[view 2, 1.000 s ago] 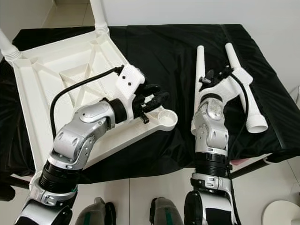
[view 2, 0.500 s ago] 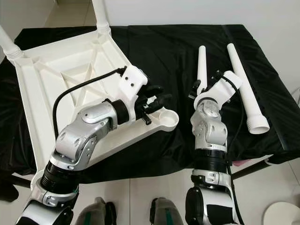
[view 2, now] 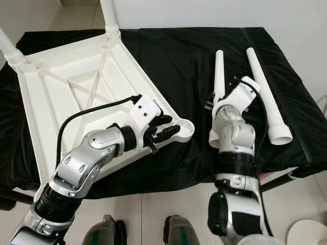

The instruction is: Building children table

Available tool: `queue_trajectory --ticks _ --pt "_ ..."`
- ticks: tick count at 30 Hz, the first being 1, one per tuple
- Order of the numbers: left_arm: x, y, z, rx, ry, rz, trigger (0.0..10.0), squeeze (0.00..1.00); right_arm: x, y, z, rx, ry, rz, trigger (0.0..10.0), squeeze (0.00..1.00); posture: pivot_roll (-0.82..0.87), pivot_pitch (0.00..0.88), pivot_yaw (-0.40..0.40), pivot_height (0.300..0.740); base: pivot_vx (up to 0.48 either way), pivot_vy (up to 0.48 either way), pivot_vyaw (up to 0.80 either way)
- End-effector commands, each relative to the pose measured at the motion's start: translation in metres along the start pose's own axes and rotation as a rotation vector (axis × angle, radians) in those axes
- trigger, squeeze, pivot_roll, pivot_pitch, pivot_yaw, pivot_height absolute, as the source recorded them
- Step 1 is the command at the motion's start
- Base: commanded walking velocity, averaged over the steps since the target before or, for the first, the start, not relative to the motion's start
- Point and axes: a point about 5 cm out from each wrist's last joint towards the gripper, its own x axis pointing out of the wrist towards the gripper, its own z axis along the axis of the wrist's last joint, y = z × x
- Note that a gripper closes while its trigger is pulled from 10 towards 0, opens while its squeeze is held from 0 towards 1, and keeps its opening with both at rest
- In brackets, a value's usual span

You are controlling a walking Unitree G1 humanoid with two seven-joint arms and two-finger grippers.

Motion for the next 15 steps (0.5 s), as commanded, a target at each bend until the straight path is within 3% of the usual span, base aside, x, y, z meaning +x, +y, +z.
queue_trajectory --ticks 1,4,10,14,15 --pt "0.0 -0.006 0.006 0.017 -0.022 -0.077 10.0 0.0 0.002 -0.001 -0.006 0.012 0.062 0.002 10.0 0.0 -0.18 0.078 0.013 0.74 0.0 0.0 0.0" --pt "0.0 -0.006 0.008 0.017 -0.03 -0.07 10.0 0.0 0.005 0.003 -0.013 -0.002 0.182 0.052 10.0 0.0 -0.18 0.077 0.005 0.74 0.0 0.0 0.0" --pt "0.001 -0.007 0.009 0.015 -0.039 -0.06 10.0 0.0 0.009 0.002 -0.021 0.018 0.259 0.04 10.0 0.0 -0.17 0.077 0.002 0.74 0.0 0.0 0.0" --pt "0.001 -0.007 0.011 0.008 -0.053 -0.048 10.0 0.0 0.013 0.002 -0.044 0.019 0.388 0.039 10.0 0.0 -0.17 0.075 -0.002 0.74 0.0 0.0 0.0" --pt "0.001 -0.006 0.012 0.007 -0.055 -0.047 10.0 0.0 0.014 0.002 -0.051 0.04 0.428 0.038 4.9 0.0 -0.17 0.075 -0.002 0.74 0.0 0.0 0.0"
